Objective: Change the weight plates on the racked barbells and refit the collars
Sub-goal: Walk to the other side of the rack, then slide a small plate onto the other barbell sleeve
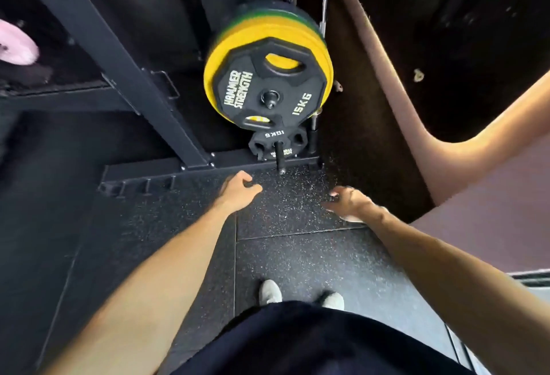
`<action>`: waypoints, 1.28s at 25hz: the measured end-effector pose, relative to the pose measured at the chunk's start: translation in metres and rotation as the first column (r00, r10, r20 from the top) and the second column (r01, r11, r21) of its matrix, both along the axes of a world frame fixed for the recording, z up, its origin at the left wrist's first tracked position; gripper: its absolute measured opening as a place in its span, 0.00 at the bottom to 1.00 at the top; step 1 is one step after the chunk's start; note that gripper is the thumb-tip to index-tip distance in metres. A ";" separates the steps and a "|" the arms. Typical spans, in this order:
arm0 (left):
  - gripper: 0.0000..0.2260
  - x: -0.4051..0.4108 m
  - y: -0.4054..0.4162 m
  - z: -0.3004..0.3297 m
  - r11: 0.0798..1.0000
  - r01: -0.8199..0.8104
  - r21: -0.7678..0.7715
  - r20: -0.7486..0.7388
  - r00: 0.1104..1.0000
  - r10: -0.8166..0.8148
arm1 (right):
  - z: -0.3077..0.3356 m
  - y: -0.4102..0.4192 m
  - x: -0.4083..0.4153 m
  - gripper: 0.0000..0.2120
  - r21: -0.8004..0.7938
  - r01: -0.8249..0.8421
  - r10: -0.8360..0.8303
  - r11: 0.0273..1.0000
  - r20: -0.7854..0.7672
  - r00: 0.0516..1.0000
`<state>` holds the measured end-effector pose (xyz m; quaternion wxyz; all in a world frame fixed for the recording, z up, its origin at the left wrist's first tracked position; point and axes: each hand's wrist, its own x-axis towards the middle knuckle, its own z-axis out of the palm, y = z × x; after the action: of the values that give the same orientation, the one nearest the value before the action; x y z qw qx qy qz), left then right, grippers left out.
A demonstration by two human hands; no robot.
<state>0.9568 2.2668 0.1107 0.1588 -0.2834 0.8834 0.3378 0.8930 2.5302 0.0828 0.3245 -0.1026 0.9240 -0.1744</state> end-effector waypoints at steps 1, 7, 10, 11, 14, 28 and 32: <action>0.21 -0.012 -0.007 0.015 1.000 -0.002 -0.011 -0.046 0.999 0.001 | 0.016 -0.008 -0.014 0.28 -0.019 -0.006 0.005 1.000 -0.050 0.999; 0.22 -0.080 -0.038 0.128 0.992 0.006 -0.125 -0.327 0.944 -0.047 | 0.133 -0.037 -0.086 0.27 -0.117 -0.062 0.019 0.991 -0.340 0.940; 0.23 -0.104 -0.053 0.195 0.983 -0.023 -0.182 -0.466 0.882 -0.065 | 0.196 -0.046 -0.113 0.28 -0.134 -0.077 0.006 0.988 -0.460 0.888; 0.23 -0.109 -0.058 0.218 0.982 -0.034 -0.187 -0.505 0.861 -0.066 | 0.215 -0.050 -0.122 0.29 -0.142 -0.088 0.005 0.986 -0.502 0.865; 0.22 -0.119 -0.070 0.274 0.977 -0.053 -0.209 -0.586 0.806 -0.081 | 0.268 -0.056 -0.138 0.32 -0.166 -0.115 -0.004 0.979 -0.586 0.810; 0.22 -0.145 -0.086 0.541 0.890 -0.158 -0.428 -0.817 0.489 -0.306 | 0.549 -0.073 -0.158 0.30 -0.285 -0.265 -0.153 0.921 -0.892 0.425; 0.24 -0.148 -0.081 0.587 0.864 -0.213 -0.457 -0.833 0.442 -0.332 | 0.602 -0.068 -0.160 0.29 -0.267 -0.278 -0.171 0.923 -0.930 0.324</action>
<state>0.8092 2.1862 0.6980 -0.3980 -0.0599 0.8959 0.1882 0.7334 2.4622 0.6846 -0.2937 -0.2763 0.8814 -0.2461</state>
